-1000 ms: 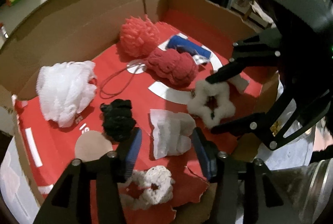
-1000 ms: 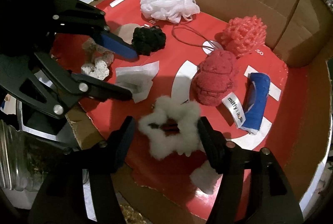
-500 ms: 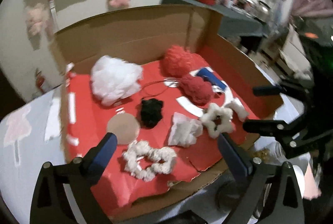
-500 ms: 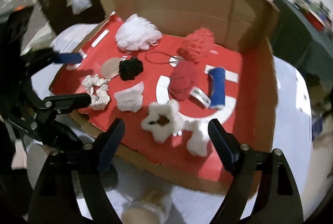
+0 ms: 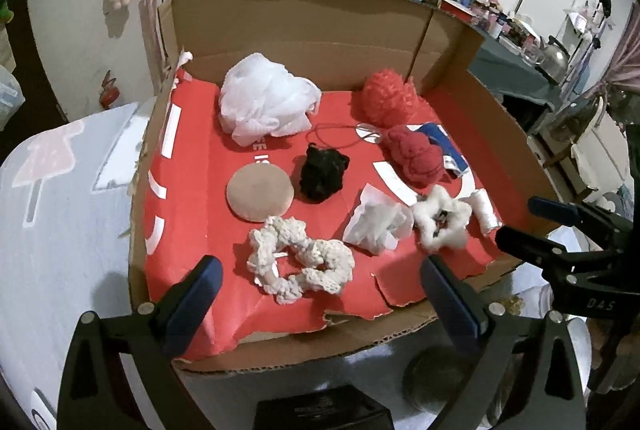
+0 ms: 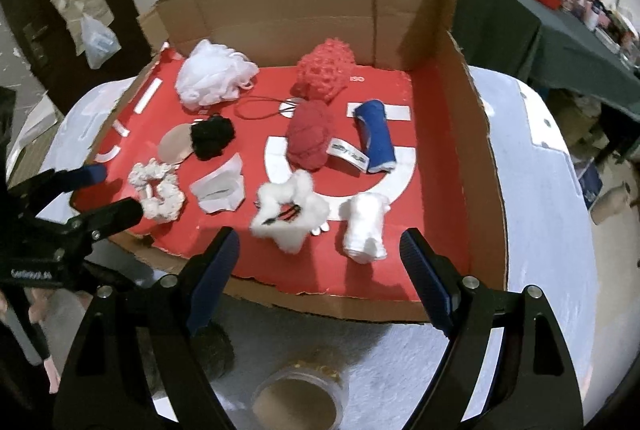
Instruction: Organize soft objects
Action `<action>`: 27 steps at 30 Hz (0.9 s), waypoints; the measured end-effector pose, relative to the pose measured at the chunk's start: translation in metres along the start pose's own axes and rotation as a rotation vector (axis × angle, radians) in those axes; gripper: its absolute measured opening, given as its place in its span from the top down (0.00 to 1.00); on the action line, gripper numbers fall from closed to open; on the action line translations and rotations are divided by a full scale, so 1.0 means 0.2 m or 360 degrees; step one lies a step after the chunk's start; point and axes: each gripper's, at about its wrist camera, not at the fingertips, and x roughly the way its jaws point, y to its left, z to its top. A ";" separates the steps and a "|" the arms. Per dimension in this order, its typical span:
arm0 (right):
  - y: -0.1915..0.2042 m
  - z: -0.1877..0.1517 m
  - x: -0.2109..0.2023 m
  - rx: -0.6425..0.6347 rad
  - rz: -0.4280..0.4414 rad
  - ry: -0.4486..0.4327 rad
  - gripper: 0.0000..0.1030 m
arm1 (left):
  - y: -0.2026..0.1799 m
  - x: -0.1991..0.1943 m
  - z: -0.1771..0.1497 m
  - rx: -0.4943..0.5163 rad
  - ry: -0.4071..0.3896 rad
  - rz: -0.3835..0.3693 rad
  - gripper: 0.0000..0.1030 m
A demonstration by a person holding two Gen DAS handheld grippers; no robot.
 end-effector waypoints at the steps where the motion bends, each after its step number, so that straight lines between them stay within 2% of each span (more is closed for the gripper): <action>1: 0.00 -0.01 0.00 0.0006 0.0002 0.0002 0.20 | 0.00 0.01 0.00 -0.0009 0.0006 0.0006 0.02; 10: 0.01 -0.02 0.08 0.0053 -0.0014 0.0023 0.20 | 0.01 0.07 -0.02 -0.0063 0.0064 0.0074 0.02; 14: 0.01 -0.02 0.08 0.0054 -0.0014 0.0012 0.20 | 0.02 0.06 -0.03 -0.0072 0.0054 0.0100 0.02; 18: 0.02 -0.03 0.08 0.0024 -0.0066 -0.0009 0.20 | 0.02 0.07 -0.03 -0.0079 0.0068 0.0085 0.02; 22: 0.01 -0.04 0.08 0.0029 -0.0094 -0.0024 0.20 | 0.02 0.06 -0.03 -0.0073 0.0031 0.0097 0.02; 27: 0.00 -0.05 0.08 0.0040 -0.0086 -0.0029 0.20 | 0.02 0.06 -0.03 -0.0077 0.0024 0.0089 0.02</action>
